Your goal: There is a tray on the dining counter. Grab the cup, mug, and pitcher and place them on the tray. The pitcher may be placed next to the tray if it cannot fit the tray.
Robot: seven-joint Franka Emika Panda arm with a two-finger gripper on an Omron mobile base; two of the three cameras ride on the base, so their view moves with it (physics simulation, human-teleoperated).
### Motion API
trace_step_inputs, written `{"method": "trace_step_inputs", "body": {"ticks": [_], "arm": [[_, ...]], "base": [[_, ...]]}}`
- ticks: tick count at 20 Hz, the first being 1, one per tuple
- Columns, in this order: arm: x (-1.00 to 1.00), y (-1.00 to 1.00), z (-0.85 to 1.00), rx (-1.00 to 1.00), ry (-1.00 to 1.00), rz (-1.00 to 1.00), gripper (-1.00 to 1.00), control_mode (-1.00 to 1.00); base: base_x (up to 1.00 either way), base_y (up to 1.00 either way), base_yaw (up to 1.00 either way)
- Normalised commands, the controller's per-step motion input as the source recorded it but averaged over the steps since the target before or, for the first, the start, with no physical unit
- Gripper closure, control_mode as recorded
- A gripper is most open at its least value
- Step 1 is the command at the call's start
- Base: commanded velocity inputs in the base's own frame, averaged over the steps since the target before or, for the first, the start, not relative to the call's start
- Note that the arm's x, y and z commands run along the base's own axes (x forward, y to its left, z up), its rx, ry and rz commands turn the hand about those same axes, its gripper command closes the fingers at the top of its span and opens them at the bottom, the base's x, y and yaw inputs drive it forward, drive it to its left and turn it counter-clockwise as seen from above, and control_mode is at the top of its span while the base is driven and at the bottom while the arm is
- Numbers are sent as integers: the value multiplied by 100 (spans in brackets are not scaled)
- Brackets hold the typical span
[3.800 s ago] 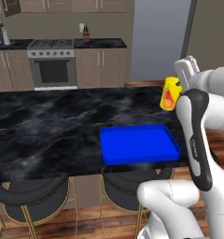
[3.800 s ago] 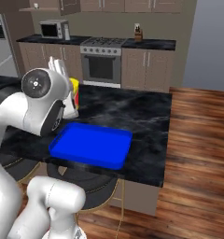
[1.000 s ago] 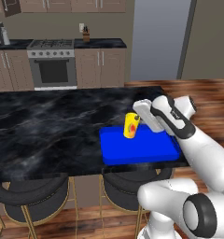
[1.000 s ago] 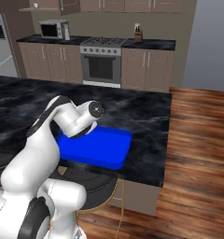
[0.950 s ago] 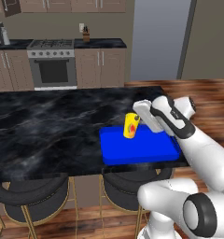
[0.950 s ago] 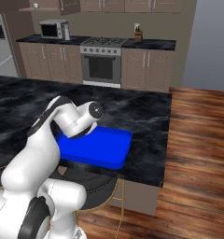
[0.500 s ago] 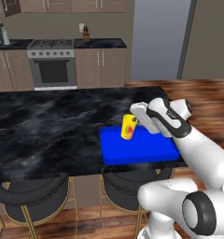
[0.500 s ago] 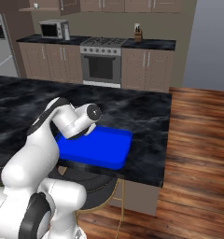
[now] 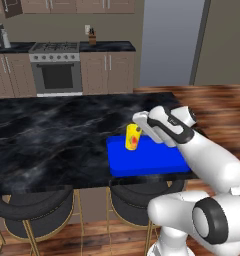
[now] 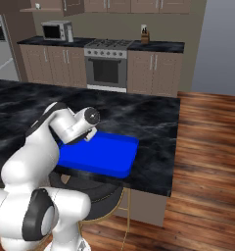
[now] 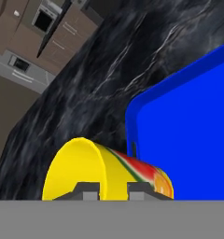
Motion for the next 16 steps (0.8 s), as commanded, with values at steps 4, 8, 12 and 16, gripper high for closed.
{"method": "trace_step_inputs", "body": {"ticks": [4, 8, 12, 16], "arm": [[21, 2, -32, -2, 0, 0, 100, -100], [18, 0, -36, 0, 0, 0, 100, -100], [23, 0, -28, 0, 0, 0, 100, -100], [25, 0, -3, 0, 0, 0, 100, -100]], "base": [[0, 0, 0], [0, 0, 0], [0, 0, 0], [0, 0, 0]]}}
